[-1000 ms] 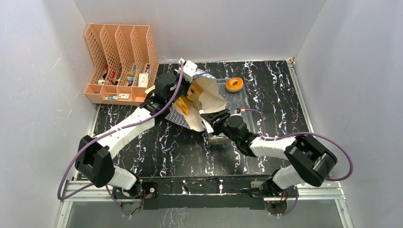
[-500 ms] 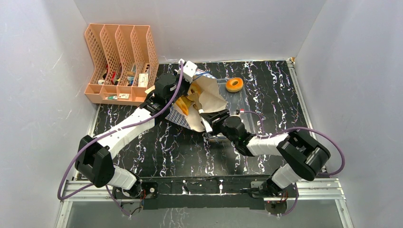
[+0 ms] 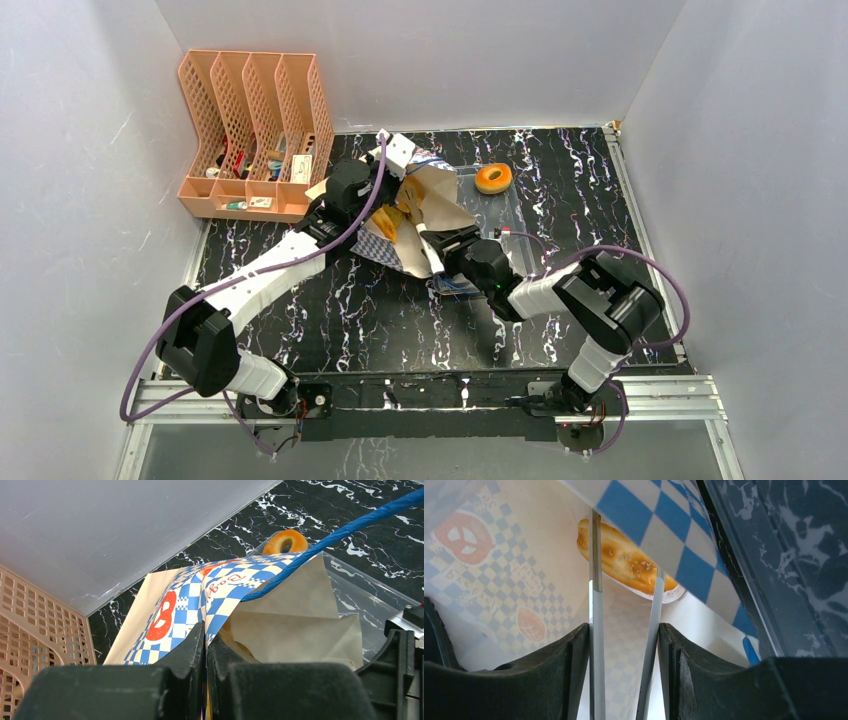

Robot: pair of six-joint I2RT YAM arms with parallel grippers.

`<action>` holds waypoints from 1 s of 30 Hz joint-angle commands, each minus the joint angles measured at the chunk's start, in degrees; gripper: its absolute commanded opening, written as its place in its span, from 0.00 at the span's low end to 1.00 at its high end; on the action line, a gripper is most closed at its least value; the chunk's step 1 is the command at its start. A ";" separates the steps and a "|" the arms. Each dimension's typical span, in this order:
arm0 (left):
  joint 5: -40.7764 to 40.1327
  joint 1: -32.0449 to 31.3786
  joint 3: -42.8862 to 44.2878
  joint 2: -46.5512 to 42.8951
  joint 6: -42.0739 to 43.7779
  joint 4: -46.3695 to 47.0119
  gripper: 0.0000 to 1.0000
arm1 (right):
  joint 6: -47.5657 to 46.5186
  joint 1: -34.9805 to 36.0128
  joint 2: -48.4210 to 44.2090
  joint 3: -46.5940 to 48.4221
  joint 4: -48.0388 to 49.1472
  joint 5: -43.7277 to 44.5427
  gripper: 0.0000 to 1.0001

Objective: Take the fake bread out of the paper bag
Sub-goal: Pick up the fake bread from the paper bag.

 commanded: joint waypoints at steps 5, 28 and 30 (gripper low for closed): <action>1.70 -0.28 -0.87 -2.62 -0.07 1.70 0.00 | 1.45 -2.27 5.91 4.82 9.59 -1.45 0.47; -7.57 -0.27 0.78 0.55 1.87 3.00 0.00 | -13.87 -3.18 -18.87 -2.05 -9.07 -6.50 0.00; -9.68 -0.31 2.09 1.70 1.70 2.85 0.00 | -17.39 -3.18 -27.62 -4.19 -17.09 -8.06 0.00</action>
